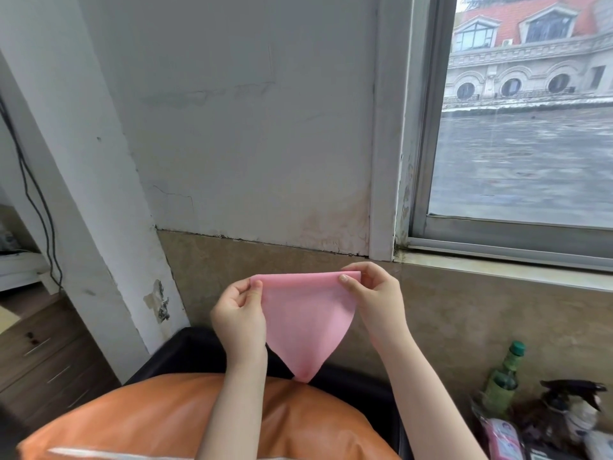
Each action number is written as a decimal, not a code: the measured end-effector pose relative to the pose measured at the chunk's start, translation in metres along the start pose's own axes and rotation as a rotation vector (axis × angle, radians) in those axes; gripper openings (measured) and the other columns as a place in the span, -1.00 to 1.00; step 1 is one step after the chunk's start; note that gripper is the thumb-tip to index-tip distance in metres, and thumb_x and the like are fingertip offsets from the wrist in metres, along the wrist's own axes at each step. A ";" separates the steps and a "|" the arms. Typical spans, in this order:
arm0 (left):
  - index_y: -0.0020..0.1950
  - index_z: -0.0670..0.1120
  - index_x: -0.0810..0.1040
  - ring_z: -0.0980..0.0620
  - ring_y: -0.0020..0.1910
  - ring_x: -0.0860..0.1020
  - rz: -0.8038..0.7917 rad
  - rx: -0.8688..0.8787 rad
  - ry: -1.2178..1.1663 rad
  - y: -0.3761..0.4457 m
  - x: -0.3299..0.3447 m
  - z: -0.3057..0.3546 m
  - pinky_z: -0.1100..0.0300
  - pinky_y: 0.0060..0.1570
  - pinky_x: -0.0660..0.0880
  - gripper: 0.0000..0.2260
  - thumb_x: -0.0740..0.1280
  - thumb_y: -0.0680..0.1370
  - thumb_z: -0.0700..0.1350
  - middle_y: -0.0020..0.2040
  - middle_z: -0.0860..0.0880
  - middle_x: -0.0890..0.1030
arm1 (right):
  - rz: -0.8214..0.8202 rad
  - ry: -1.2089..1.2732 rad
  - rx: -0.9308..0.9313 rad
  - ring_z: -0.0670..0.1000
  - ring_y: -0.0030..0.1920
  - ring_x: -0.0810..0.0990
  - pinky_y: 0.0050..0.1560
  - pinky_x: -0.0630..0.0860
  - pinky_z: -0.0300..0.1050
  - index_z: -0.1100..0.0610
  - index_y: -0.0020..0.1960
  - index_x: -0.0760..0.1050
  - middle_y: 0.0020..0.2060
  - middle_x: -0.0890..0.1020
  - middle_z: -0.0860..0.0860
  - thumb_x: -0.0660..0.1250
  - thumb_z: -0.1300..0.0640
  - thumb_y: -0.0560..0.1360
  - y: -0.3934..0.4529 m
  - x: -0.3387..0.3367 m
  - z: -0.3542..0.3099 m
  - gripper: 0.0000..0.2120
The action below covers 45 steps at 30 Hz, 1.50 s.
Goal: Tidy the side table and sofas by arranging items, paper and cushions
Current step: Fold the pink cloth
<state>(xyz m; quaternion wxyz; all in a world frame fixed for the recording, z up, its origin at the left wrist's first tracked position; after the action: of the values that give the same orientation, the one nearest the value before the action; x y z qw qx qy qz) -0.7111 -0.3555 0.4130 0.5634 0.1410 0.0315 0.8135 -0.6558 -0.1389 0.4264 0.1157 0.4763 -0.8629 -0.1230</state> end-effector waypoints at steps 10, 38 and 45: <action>-0.15 -0.09 0.62 0.09 -0.25 0.53 0.052 0.006 0.044 0.001 -0.007 0.002 0.14 -0.04 0.47 -0.91 0.36 0.53 -0.22 -0.28 0.09 0.59 | 0.009 0.020 -0.028 -0.21 -0.35 0.49 -0.29 0.40 -0.36 0.02 -0.24 0.58 -0.42 0.60 -0.16 0.39 0.33 0.43 0.002 0.002 -0.001 -0.78; -0.17 -0.13 0.68 0.22 -0.26 0.47 -0.373 0.340 0.539 0.010 0.008 0.038 0.56 -0.26 0.33 -0.94 0.45 0.43 -0.28 -0.18 0.11 0.52 | -0.070 -0.180 -0.081 -0.23 -0.26 0.53 -0.22 0.41 -0.42 -0.13 -0.44 0.57 -0.35 0.61 -0.18 0.51 0.33 0.29 0.009 -0.006 -0.011 -0.63; -0.01 0.00 0.65 0.31 -0.15 0.55 -0.358 0.250 0.366 0.005 0.011 0.030 0.59 -0.17 0.34 -0.76 0.26 0.56 -0.30 -0.13 0.15 0.63 | -0.028 -0.102 -0.025 -0.27 -0.36 0.54 -0.29 0.39 -0.45 -0.05 -0.26 0.61 -0.42 0.64 -0.16 0.39 0.31 0.44 0.008 -0.008 -0.006 -0.73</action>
<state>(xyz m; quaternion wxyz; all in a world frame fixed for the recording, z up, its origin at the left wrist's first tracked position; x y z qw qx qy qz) -0.7107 -0.3505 0.4450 0.6613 0.0526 0.2573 0.7027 -0.6560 -0.1285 0.4345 0.0759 0.4801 -0.8592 -0.1595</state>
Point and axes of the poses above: each hand's wrist, its own y-axis towards the middle knuckle, its own x-axis out of the palm, z = x × y, the point moved 7 cm from there along y, towards the middle knuckle
